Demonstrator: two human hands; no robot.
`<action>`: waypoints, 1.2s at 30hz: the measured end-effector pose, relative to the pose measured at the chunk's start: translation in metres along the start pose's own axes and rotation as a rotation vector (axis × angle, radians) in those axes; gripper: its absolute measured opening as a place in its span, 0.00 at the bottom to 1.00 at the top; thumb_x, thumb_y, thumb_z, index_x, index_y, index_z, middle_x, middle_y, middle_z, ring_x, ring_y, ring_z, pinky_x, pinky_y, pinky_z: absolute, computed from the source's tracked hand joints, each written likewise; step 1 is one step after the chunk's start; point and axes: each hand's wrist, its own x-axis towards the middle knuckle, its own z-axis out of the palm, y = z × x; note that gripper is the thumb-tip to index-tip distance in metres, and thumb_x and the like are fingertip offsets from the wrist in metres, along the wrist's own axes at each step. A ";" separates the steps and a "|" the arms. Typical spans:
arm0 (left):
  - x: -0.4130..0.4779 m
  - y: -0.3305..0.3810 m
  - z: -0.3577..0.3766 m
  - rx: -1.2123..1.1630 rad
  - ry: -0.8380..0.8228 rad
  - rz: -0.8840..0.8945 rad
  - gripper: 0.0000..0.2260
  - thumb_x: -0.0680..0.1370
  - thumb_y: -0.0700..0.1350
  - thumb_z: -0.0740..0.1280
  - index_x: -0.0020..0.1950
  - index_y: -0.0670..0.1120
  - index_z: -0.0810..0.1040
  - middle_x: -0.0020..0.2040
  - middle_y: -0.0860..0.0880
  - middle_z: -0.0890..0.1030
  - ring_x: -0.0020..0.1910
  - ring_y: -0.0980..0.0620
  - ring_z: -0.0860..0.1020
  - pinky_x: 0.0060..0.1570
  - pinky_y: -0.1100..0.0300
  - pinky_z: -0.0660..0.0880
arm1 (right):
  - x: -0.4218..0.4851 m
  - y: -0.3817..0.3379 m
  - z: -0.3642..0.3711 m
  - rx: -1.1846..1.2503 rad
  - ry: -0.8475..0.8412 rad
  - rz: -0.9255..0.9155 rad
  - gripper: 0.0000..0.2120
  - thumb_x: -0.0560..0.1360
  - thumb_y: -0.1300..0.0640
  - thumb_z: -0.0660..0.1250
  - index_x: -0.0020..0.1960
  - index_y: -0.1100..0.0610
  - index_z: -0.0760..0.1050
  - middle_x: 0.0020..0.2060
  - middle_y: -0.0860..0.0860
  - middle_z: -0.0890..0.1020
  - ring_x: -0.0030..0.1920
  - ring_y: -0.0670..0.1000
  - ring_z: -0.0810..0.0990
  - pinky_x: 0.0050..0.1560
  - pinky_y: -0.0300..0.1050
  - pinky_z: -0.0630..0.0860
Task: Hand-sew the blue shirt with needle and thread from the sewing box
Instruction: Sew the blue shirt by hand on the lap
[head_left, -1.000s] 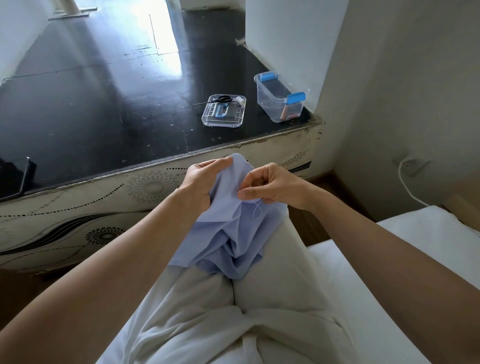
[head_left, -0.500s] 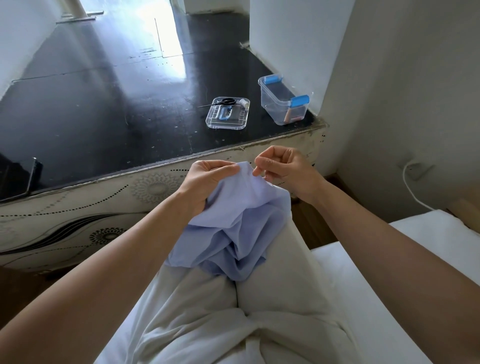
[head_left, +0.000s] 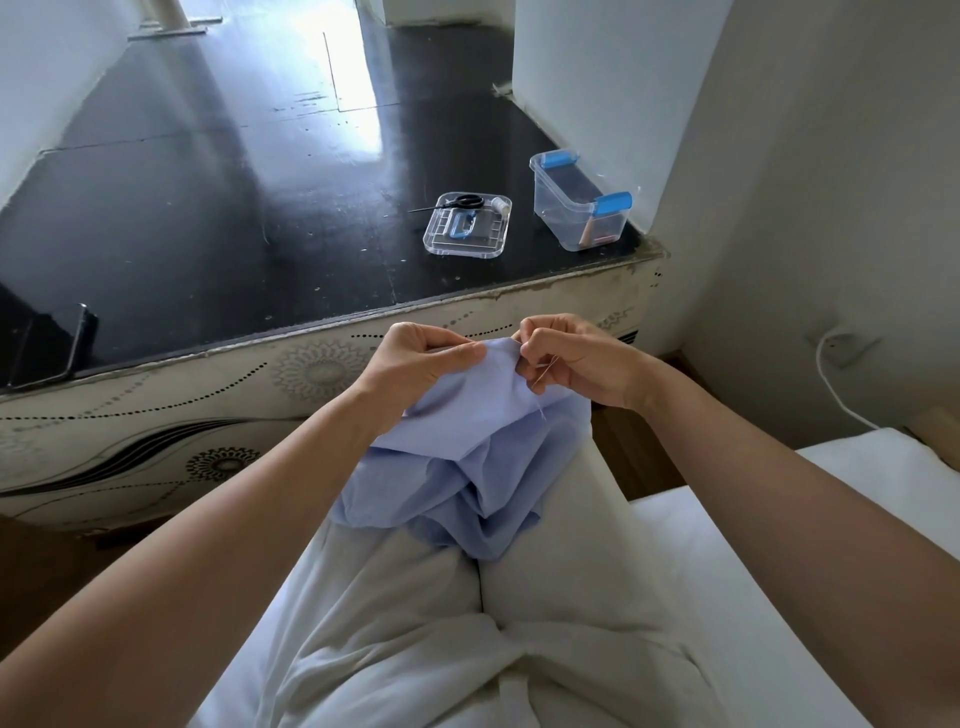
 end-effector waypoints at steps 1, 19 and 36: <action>0.000 0.000 0.000 -0.003 0.011 0.006 0.03 0.74 0.43 0.74 0.45 0.45 0.86 0.39 0.48 0.85 0.37 0.56 0.79 0.37 0.64 0.76 | 0.001 0.001 0.000 0.010 0.009 -0.008 0.11 0.67 0.53 0.68 0.36 0.59 0.70 0.34 0.54 0.75 0.35 0.47 0.74 0.38 0.38 0.76; 0.000 0.000 0.005 0.010 0.065 0.082 0.02 0.73 0.42 0.75 0.41 0.48 0.86 0.39 0.49 0.85 0.39 0.55 0.80 0.39 0.64 0.77 | 0.003 0.009 -0.006 -0.008 0.041 -0.030 0.14 0.65 0.49 0.67 0.38 0.59 0.70 0.37 0.56 0.75 0.35 0.46 0.76 0.39 0.37 0.77; 0.000 0.000 0.009 0.066 0.066 0.092 0.05 0.75 0.46 0.74 0.42 0.46 0.86 0.42 0.41 0.84 0.37 0.51 0.77 0.39 0.55 0.73 | -0.001 0.010 -0.002 -0.011 0.042 -0.057 0.08 0.74 0.57 0.66 0.39 0.59 0.69 0.33 0.53 0.74 0.33 0.47 0.73 0.38 0.38 0.76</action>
